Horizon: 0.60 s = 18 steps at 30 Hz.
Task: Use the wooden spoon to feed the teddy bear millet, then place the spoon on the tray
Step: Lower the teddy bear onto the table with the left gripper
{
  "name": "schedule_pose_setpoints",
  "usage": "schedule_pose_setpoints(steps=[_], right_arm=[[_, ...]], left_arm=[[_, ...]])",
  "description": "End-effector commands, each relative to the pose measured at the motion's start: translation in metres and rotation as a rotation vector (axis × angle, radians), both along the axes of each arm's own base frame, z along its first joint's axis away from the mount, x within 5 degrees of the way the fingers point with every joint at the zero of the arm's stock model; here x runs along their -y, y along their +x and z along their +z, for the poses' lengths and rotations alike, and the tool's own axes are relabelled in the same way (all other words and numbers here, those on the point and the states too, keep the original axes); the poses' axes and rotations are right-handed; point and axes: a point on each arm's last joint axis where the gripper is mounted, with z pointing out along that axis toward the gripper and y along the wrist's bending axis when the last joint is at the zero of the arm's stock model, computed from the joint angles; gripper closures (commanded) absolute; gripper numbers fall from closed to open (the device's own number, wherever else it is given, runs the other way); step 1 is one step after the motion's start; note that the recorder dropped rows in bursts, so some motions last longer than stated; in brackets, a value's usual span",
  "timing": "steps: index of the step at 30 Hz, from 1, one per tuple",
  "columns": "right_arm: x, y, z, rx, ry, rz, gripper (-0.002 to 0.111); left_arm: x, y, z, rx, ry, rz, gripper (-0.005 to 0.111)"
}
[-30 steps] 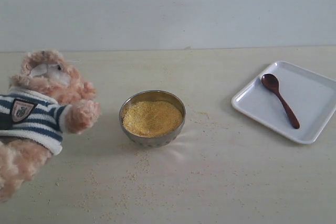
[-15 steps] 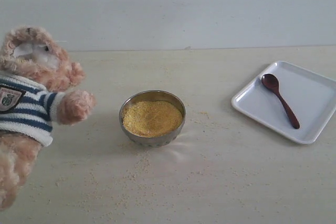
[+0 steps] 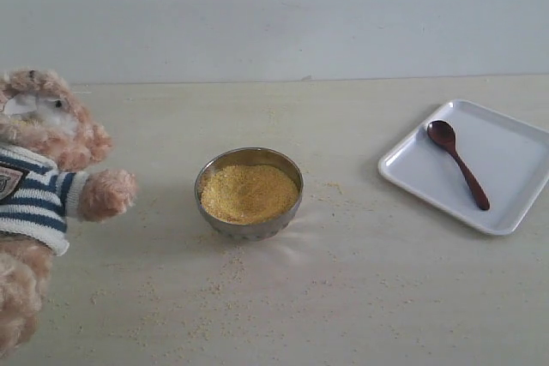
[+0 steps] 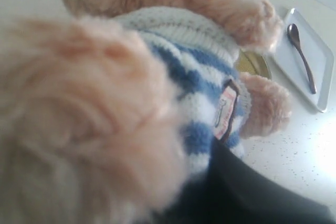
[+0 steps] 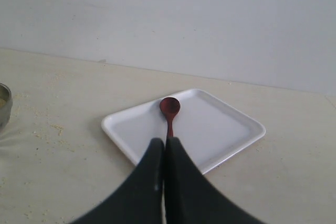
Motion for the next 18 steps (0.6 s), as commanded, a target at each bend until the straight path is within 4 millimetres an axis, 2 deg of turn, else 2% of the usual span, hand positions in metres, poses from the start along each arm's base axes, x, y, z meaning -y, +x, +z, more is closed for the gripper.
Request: schedule_pose_setpoints(steps=[1,12,18], right_arm=[[0.0,0.0,-0.002,0.0,-0.004,-0.004,0.108],[0.0,0.0,-0.002,0.0,-0.004,-0.004,0.108],[0.0,0.0,-0.002,0.0,-0.004,-0.004,0.108]], left_arm=[[-0.007,0.015,-0.011,-0.002,-0.045,0.001,0.102],[-0.023,0.045,-0.058,-0.09,-0.151,-0.013,0.102],[-0.022,0.057,-0.083,-0.153,-0.131,-0.018,0.102]])
